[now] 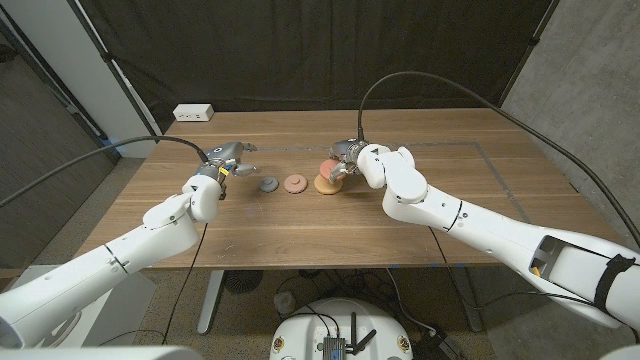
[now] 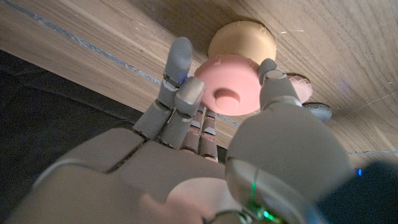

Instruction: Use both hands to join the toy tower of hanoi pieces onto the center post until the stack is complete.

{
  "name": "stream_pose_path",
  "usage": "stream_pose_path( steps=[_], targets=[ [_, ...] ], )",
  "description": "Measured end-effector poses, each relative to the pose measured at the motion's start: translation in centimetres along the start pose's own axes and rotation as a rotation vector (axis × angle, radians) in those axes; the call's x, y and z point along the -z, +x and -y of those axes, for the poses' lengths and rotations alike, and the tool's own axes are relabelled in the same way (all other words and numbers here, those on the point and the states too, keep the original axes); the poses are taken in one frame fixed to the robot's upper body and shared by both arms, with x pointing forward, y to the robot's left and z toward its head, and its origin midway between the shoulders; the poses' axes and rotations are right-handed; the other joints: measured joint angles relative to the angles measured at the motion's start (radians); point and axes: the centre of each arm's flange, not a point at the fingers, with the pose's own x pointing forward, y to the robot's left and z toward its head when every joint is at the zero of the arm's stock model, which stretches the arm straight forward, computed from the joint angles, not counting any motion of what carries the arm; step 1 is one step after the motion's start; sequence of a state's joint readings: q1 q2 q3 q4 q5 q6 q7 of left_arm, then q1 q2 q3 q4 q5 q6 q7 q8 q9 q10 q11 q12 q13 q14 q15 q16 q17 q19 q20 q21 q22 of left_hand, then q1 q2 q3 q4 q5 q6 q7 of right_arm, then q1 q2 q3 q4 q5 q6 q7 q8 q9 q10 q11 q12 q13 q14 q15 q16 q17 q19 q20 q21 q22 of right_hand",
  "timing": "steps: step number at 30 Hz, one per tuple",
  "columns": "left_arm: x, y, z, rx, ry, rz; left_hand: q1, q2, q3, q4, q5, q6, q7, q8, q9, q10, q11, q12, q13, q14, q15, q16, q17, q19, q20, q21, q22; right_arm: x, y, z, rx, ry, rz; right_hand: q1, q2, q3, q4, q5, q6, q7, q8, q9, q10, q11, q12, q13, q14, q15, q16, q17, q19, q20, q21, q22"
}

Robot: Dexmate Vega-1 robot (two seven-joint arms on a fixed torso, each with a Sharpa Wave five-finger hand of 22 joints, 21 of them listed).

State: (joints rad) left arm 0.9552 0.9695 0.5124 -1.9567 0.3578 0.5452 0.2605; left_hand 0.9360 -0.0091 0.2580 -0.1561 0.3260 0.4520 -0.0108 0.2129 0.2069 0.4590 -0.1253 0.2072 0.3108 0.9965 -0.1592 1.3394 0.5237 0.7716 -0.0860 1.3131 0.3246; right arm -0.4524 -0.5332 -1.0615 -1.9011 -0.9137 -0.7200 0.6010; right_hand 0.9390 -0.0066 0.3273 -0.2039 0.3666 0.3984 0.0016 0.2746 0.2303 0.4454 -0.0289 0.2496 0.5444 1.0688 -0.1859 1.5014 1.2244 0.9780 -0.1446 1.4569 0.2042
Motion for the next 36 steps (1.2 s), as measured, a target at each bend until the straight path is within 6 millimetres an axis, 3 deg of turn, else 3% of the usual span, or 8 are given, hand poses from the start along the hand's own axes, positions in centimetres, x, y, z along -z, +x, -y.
stream_pose_path(
  steps=[36],
  targets=[
    [0.4, 0.4, 0.6, -0.018, -0.022, 0.005, 0.004, 0.004, 0.000, 0.000, 0.000, 0.000, 0.000, 0.000, 0.000, 0.000, 0.000, 0.000, 0.003, -0.005, 0.006, 0.007, -0.005, -0.005, 0.005, 0.027, -0.018, -1.6, 2.7, -0.6, -0.050, 0.010, 0.011, 0.000, 0.000, 0.007, -0.007, 0.004, 0.004, 0.004, -0.001, 0.000, 0.000, 0.000, -0.004, 0.000, 0.000, 0.000, 0.000, 0.000, 0.000, 0.000, 0.000, 0.000]
  ],
)
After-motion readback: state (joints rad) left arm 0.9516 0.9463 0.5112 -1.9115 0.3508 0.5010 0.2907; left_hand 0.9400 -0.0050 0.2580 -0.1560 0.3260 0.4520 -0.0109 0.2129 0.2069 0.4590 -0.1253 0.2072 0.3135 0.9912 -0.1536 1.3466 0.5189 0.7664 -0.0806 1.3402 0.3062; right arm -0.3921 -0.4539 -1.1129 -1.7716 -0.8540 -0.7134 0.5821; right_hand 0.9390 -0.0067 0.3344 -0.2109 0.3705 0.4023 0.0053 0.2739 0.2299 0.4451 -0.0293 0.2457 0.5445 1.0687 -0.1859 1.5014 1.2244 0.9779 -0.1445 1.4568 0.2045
